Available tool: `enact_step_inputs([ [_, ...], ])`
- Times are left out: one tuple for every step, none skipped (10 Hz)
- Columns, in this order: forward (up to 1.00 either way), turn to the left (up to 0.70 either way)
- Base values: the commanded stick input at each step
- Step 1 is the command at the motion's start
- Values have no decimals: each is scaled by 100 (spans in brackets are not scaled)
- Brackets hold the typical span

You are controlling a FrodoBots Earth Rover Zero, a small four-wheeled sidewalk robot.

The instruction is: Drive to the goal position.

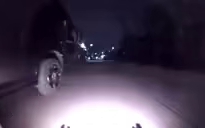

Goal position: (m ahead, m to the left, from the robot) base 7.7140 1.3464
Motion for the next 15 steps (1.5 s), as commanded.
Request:
enact_step_inputs([
  [100, 0],
  [100, 0],
  [100, 0],
  [100, 0],
  [100, 0],
  [100, 0],
  [100, 0],
  [100, 0],
  [100, 0],
  [100, 0],
  [100, 0],
  [100, 0],
  [100, 0],
  [100, 0],
  [100, 0],
])
